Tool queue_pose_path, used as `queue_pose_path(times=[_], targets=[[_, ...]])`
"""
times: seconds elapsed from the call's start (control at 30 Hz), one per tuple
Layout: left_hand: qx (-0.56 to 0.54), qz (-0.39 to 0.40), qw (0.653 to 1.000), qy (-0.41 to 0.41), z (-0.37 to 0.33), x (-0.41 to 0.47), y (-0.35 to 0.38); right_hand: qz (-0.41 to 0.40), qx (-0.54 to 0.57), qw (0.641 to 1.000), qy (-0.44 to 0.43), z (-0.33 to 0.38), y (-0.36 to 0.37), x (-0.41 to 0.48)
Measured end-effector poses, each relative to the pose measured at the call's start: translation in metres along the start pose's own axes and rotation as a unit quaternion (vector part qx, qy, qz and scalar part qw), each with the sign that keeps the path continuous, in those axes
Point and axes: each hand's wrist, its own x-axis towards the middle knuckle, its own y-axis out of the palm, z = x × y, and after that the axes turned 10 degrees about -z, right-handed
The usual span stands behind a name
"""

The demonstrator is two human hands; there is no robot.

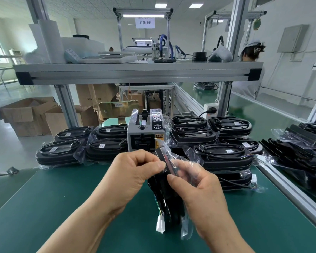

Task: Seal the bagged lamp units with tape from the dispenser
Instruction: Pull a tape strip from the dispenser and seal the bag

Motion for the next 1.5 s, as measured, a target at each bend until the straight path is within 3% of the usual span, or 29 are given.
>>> queue_pose_path(times=[0.7, 1.13, 1.23, 1.33, 1.5], targets=[[0.062, -0.040, 0.997, 0.002, 0.007, 0.003, 0.007, 0.003, -0.001, 1.000, 0.008, 0.001, 0.001, -0.003], [0.150, -0.101, 0.981, 0.066, 0.020, -0.003, 0.014, -0.003, -0.011, 1.000, 0.000, -0.005, 0.001, -0.001], [0.156, -0.138, 0.978, 0.023, 0.023, -0.006, 0.018, 0.002, -0.006, 1.000, 0.006, -0.004, 0.000, -0.001], [0.083, -0.151, 0.984, -0.052, 0.022, -0.006, 0.025, 0.003, -0.017, 1.000, -0.002, -0.004, -0.002, -0.002], [0.017, -0.182, 0.980, -0.078, 0.024, -0.005, 0.034, 0.002, -0.049, 0.999, -0.021, -0.004, -0.002, -0.005]])
